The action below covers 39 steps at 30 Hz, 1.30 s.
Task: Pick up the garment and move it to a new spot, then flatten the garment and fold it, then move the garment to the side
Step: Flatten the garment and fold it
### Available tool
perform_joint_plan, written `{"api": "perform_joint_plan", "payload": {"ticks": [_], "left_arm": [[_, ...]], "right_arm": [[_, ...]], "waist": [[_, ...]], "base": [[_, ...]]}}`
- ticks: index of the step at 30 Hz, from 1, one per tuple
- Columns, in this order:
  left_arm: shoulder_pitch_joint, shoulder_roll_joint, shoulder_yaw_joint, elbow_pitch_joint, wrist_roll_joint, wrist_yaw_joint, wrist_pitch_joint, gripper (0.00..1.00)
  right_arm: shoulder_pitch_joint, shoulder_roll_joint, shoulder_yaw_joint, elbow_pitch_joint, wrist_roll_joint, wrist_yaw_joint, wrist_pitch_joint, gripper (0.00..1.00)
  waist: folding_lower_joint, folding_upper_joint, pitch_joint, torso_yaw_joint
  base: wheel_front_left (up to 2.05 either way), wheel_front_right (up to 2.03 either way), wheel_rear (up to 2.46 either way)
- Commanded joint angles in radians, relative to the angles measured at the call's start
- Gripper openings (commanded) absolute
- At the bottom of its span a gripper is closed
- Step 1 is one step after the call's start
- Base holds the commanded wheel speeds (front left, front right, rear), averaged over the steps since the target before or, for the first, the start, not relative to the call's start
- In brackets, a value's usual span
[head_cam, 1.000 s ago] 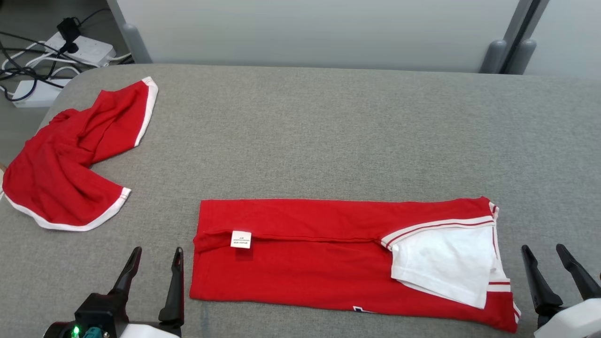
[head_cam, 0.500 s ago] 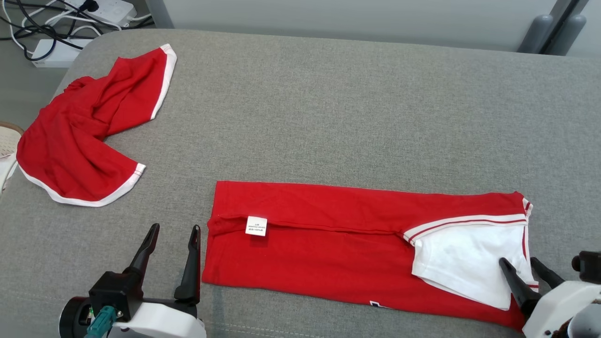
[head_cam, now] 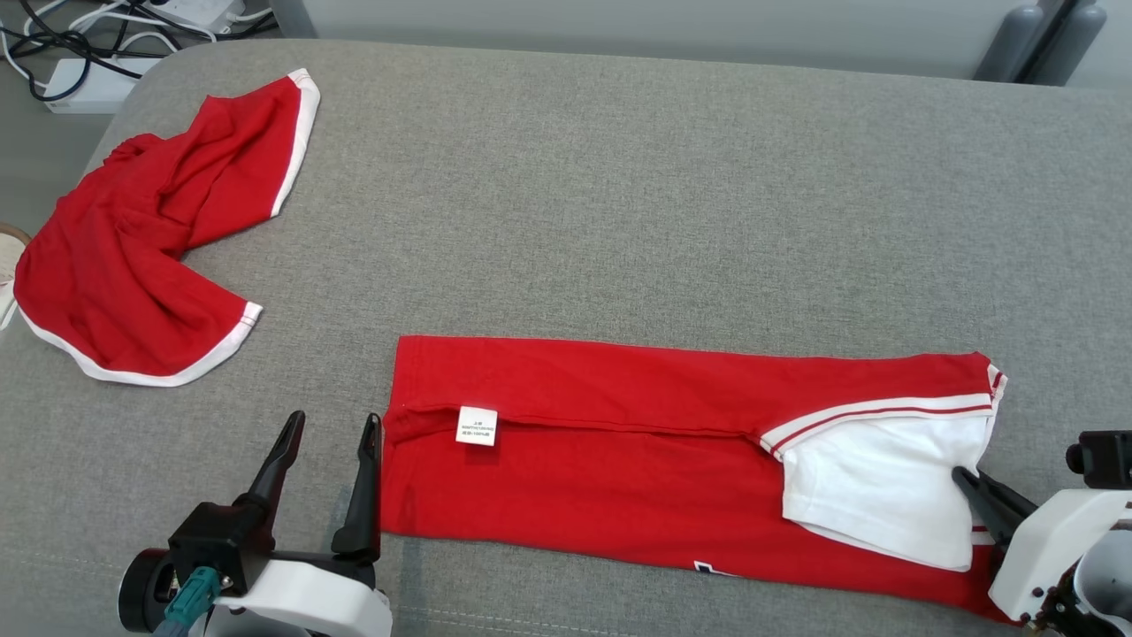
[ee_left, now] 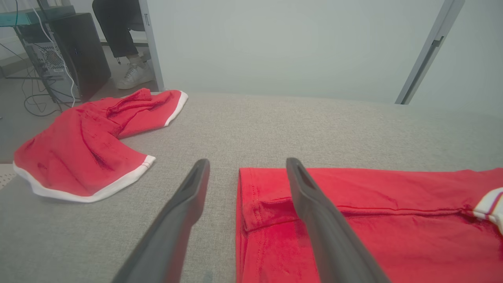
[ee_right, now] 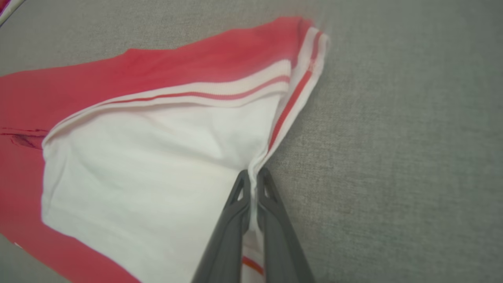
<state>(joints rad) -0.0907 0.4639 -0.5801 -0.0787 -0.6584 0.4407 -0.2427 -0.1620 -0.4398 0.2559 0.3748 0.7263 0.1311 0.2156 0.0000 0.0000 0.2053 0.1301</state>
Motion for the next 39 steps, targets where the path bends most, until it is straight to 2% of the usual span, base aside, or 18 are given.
{"api": "perform_joint_plan", "payload": {"ticks": [1, 10, 15, 20, 27, 28, 30, 35, 39], "left_arm": [[-0.05, 0.026, 0.046, -0.014, 0.012, -0.002, -0.011, 1.0], [-0.048, 0.023, 0.055, -0.013, 0.014, -0.009, -0.014, 1.0], [-0.048, 0.025, 0.057, -0.011, 0.016, -0.011, -0.015, 1.0], [-0.045, 0.028, 0.057, -0.01, 0.017, -0.012, -0.015, 1.0], [-0.044, 0.032, 0.045, -0.013, 0.011, -0.024, -0.001, 1.0], [-0.046, 0.032, 0.042, -0.012, 0.013, -0.024, 0.001, 1.0], [-0.049, 0.031, 0.039, -0.01, 0.013, -0.024, 0.003, 1.0], [-0.052, 0.032, 0.035, -0.008, 0.012, -0.027, 0.006, 1.0], [-0.057, 0.029, 0.035, -0.009, 0.013, -0.028, 0.004, 1.0]], "right_arm": [[-0.011, -0.029, 0.009, -0.007, 0.006, 0.0, -0.007, 0.0], [0.007, -0.071, -0.118, 0.027, 0.036, 0.0, -0.049, 0.0], [0.03, -0.096, -0.18, 0.046, 0.015, 0.0, -0.056, 0.0], [0.018, -0.075, -0.2, -0.014, 0.037, 0.0, -0.059, 0.0], [-0.008, -0.012, -0.165, -0.303, 0.124, 0.0, -0.017, 0.0], [-0.01, 0.011, -0.145, -0.382, 0.131, 0.0, 0.007, 0.0], [-0.016, 0.05, -0.121, -0.446, 0.141, 0.0, 0.036, 0.0], [-0.049, 0.187, -0.027, -0.504, 0.129, 0.0, 0.105, 0.0], [-0.097, 0.302, 0.065, -0.446, 0.086, 0.0, 0.115, 0.0]], "waist": [[0.0, 0.0, 0.002, -0.003], [0.0, 0.0, 0.004, -0.025], [0.0, 0.0, 0.003, -0.041], [0.0, 0.0, -0.008, -0.06], [0.0, 0.0, -0.025, -0.079], [0.0, 0.0, -0.028, -0.08], [0.0, 0.0, -0.029, -0.078], [0.0, 0.0, -0.033, -0.067], [0.0, 0.0, -0.027, -0.055]], "base": [[0.0, 0.0, 0.0], [0.0, 0.0, 0.0], [0.0, 0.0, 0.0], [0.0, 0.0, 0.0], [0.0, 0.0, 0.0], [0.0, 0.0, 0.0], [0.0, 0.0, 0.0], [0.0, 0.0, 0.0], [0.0, 0.0, 0.0]]}}
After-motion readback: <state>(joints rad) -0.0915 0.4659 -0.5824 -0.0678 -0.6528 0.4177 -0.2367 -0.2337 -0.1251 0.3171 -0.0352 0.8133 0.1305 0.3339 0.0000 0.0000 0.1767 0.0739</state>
